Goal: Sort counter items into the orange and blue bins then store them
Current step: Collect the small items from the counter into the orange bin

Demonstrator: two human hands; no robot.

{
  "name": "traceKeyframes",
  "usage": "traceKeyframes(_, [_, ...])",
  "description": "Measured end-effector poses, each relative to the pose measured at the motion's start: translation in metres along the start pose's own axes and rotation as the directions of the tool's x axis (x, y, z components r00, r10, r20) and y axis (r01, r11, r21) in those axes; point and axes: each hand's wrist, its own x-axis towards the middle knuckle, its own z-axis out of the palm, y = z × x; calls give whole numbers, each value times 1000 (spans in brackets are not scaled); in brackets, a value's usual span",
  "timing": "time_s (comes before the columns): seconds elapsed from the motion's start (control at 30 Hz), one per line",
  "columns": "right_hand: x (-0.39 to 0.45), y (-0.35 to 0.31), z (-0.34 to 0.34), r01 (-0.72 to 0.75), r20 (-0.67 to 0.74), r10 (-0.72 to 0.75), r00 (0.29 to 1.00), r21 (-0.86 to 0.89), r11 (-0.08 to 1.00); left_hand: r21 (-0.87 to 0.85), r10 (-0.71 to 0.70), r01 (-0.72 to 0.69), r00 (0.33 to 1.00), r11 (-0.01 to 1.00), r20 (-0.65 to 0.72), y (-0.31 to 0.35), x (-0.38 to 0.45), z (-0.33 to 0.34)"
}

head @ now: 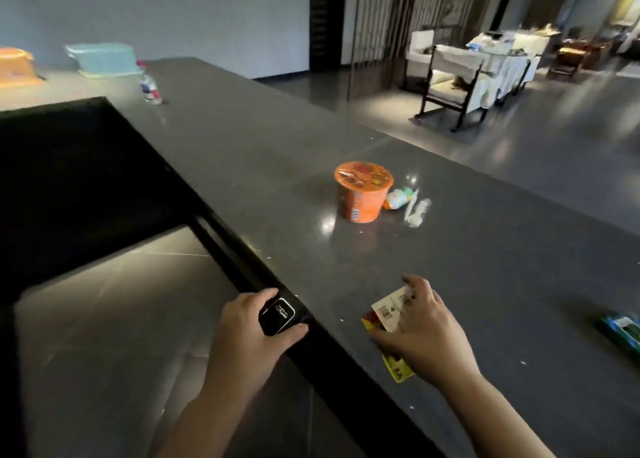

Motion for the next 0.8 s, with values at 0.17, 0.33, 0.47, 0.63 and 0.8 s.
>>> traceKeyframes(0.17, [12, -91, 73, 95, 69, -98, 993, 52, 994, 54, -142, 148, 985, 988, -98, -81, 16, -93])
traceKeyframes(0.33, [20, -171, 132, 177, 154, -186, 970, 71, 982, 69, -175, 190, 968, 979, -182, -131, 35, -165])
traceKeyframes(0.47, [40, -224, 171, 249, 208, -255, 944, 54, 967, 24, -217, 228, 950, 973, -225, -161, 52, -195])
traceKeyframes(0.63, [78, -286, 227, 338, 293, -346, 892, 79, 938, 19, -301, 321, 904, 947, -304, -212, 80, -231])
traceKeyframes(0.8, [138, -348, 293, 394, 314, -419, 852, 145, 908, 58, -318, 372, 857, 927, -405, -265, 144, -264])
